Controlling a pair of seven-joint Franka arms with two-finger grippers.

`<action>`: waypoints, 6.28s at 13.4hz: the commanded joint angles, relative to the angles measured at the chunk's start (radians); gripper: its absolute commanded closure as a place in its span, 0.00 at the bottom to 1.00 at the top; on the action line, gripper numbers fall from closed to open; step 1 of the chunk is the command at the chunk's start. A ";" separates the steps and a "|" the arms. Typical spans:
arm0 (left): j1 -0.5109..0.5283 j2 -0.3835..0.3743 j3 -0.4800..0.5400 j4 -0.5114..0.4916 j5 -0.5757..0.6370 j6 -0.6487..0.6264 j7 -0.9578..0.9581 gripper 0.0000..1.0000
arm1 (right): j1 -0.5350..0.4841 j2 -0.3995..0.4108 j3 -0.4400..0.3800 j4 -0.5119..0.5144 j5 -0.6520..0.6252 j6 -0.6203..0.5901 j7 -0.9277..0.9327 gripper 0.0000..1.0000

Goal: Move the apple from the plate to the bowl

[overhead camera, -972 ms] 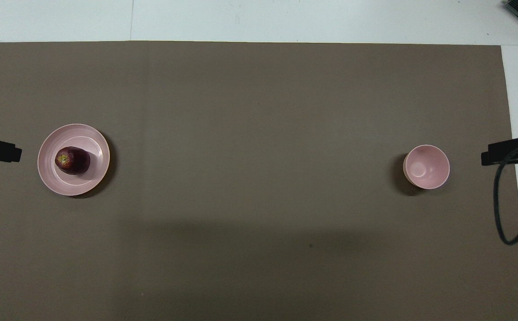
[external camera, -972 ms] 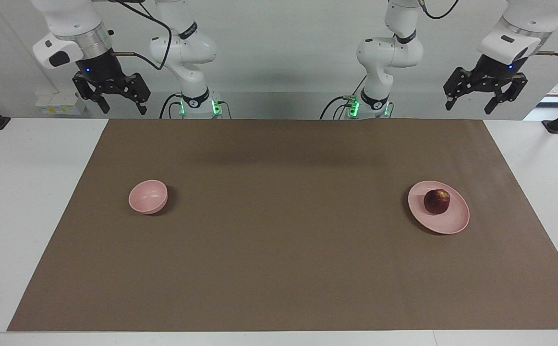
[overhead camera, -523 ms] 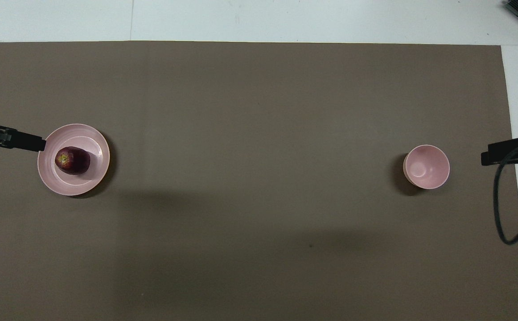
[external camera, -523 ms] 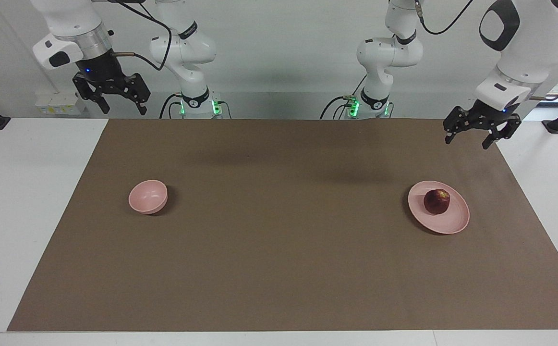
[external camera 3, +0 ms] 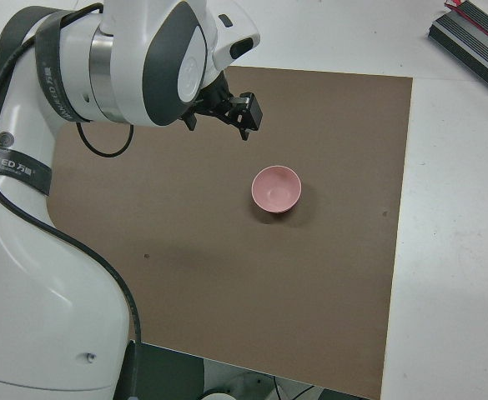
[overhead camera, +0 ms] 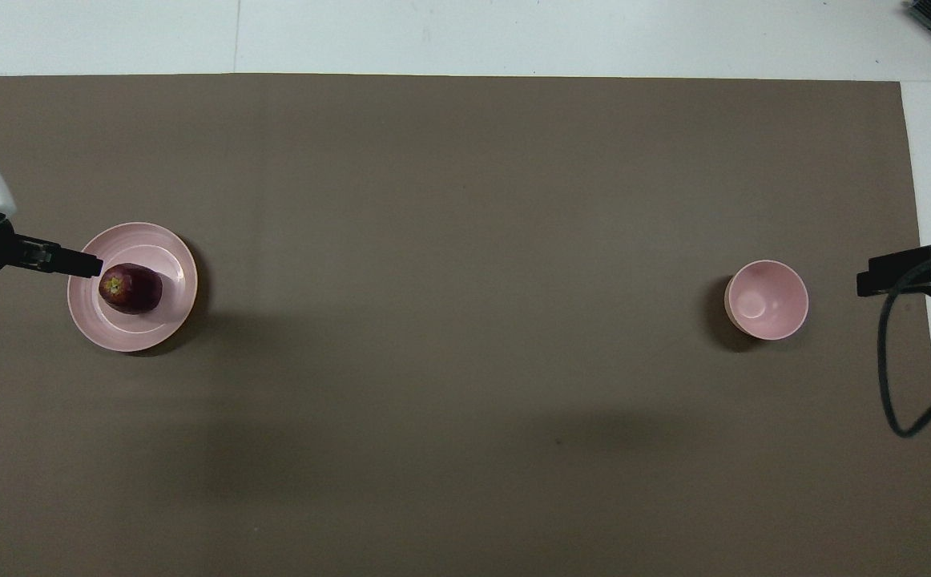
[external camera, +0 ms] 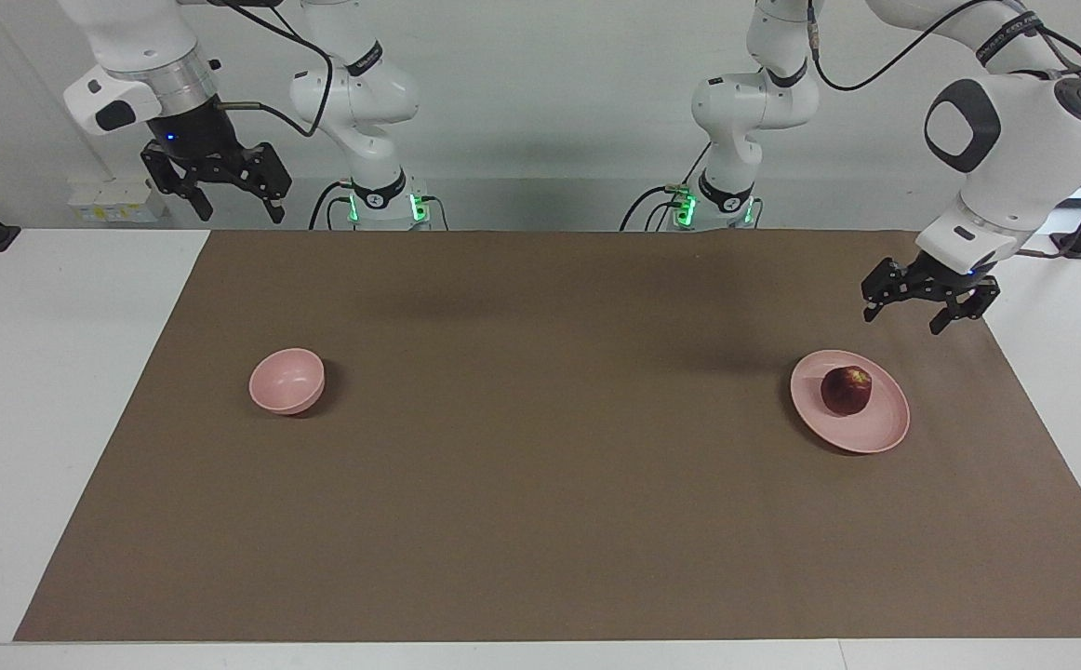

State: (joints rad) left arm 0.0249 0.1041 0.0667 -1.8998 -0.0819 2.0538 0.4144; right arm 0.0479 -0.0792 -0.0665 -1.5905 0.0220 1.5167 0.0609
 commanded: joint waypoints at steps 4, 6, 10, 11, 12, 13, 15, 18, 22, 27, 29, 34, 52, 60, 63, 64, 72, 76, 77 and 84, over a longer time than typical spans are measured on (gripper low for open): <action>0.001 0.062 -0.008 -0.163 -0.021 0.236 0.021 0.00 | 0.047 0.010 0.010 -0.089 0.052 0.150 0.106 0.00; -0.003 0.072 -0.008 -0.202 -0.021 0.302 0.020 0.00 | 0.076 0.035 0.010 -0.091 0.064 0.198 0.140 0.00; -0.002 0.060 -0.005 -0.231 -0.021 0.302 0.023 0.40 | 0.104 0.075 0.013 -0.089 0.111 0.237 0.183 0.00; 0.003 0.060 -0.007 -0.231 -0.021 0.299 0.021 0.63 | 0.106 0.075 0.013 -0.089 0.121 0.240 0.184 0.00; -0.002 0.062 -0.005 -0.225 -0.019 0.305 0.029 0.93 | 0.104 0.075 0.013 -0.091 0.136 0.238 0.194 0.00; -0.002 0.066 -0.004 -0.219 -0.018 0.307 0.038 1.00 | 0.106 0.073 0.013 -0.094 0.151 0.238 0.220 0.00; 0.009 0.060 -0.005 -0.217 -0.018 0.301 0.037 1.00 | 0.107 0.073 0.014 -0.105 0.174 0.240 0.282 0.00; 0.012 0.025 -0.007 -0.188 -0.018 0.241 0.038 1.00 | 0.116 0.073 0.014 -0.103 0.248 0.235 0.344 0.00; -0.009 -0.011 -0.036 -0.122 -0.147 0.102 0.037 1.00 | 0.118 0.073 0.014 -0.102 0.421 0.238 0.448 0.00; -0.100 -0.004 -0.045 -0.096 -0.491 0.054 0.037 1.00 | 0.187 0.093 0.016 -0.103 0.591 0.341 0.845 0.00; -0.124 -0.004 -0.068 -0.097 -0.629 0.057 0.037 1.00 | 0.187 0.120 0.016 -0.102 0.692 0.355 0.943 0.00; -0.119 -0.017 -0.165 -0.094 -0.884 0.068 0.034 1.00 | 0.210 0.209 0.016 -0.100 0.840 0.408 1.138 0.00; -0.108 -0.021 -0.425 -0.047 -1.202 0.189 0.024 1.00 | 0.320 0.309 0.017 -0.180 1.067 0.479 1.159 0.00; -0.125 -0.024 -0.479 -0.036 -1.207 0.240 0.003 1.00 | 0.320 0.308 0.017 -0.169 1.098 0.479 1.140 0.00; -0.122 -0.021 -0.489 -0.027 -1.200 0.236 -0.049 1.00 | 0.320 0.306 0.017 -0.160 1.099 0.479 1.142 0.62; -0.120 -0.021 -0.489 -0.025 -1.199 0.233 -0.049 1.00 | 0.320 0.306 0.017 -0.160 1.113 0.479 1.142 0.98; -0.123 -0.024 -0.490 -0.019 -1.193 0.241 -0.061 0.52 | 0.319 0.305 0.016 -0.163 1.113 0.479 1.114 1.00; -0.125 -0.026 -0.507 -0.009 -1.185 0.272 -0.098 0.00 | 0.311 0.305 0.016 -0.164 1.109 0.474 1.100 1.00; -0.125 -0.026 -0.507 -0.005 -1.185 0.275 -0.101 0.00 | 0.305 0.303 0.016 -0.164 1.109 0.470 1.096 1.00; -0.111 -0.024 -0.512 0.013 -0.989 0.267 -0.210 0.00 | 0.300 0.283 0.011 -0.206 1.053 0.451 1.015 1.00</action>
State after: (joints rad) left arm -0.0961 0.0814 -0.4418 -1.9007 -1.1411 2.3218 0.2611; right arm 0.3595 0.2341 -0.0563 -1.7540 1.0925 1.9667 1.1278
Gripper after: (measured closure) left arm 0.000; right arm 0.242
